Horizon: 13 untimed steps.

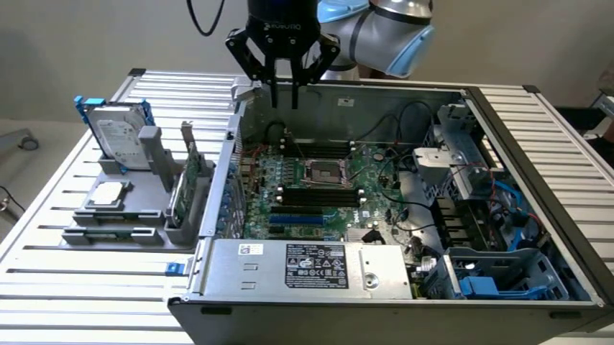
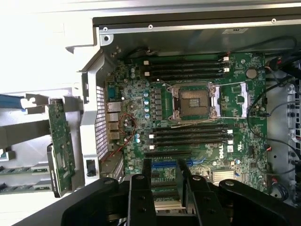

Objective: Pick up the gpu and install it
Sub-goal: 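Insert the gpu into the slot, then press down on the gpu until it lock into place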

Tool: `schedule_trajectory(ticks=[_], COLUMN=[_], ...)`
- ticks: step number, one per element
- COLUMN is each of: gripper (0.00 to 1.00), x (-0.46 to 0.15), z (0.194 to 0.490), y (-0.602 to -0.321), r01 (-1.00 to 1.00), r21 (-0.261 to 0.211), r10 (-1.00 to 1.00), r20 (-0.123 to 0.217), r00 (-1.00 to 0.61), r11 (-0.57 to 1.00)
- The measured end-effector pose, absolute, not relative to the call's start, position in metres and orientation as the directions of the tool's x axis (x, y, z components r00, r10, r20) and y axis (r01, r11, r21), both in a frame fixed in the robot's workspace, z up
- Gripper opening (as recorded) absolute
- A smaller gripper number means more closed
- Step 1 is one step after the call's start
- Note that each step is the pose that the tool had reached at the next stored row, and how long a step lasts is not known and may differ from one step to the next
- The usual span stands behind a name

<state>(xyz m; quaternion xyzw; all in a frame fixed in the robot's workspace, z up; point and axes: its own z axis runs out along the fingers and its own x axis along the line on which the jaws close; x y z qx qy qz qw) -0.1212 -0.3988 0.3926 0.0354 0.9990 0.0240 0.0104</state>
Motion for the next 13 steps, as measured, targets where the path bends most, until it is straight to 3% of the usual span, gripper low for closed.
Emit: schedule_trajectory(ticks=[4, 6, 7, 9, 13], gripper=[0.35, 0.26, 0.26, 0.14, 0.11], x=[-0.1212, -0.1212, -0.1212, -0.1212, -0.1212], z=[0.3926, 0.3926, 0.3926, 0.3926, 0.3926], y=[-0.3988, -0.3988, -0.3988, -0.3988, -0.3988], r01=[0.07, 0.07, 0.07, 0.07, 0.07], r21=[0.049, 0.049, 0.049, 0.049, 0.049], r10=[0.071, 0.071, 0.071, 0.071, 0.071], r20=[-0.019, -0.019, -0.019, -0.019, -0.019], r00=[-0.997, -0.997, -0.997, -0.997, -0.997], r11=[0.996, 0.996, 0.996, 0.996, 0.996])
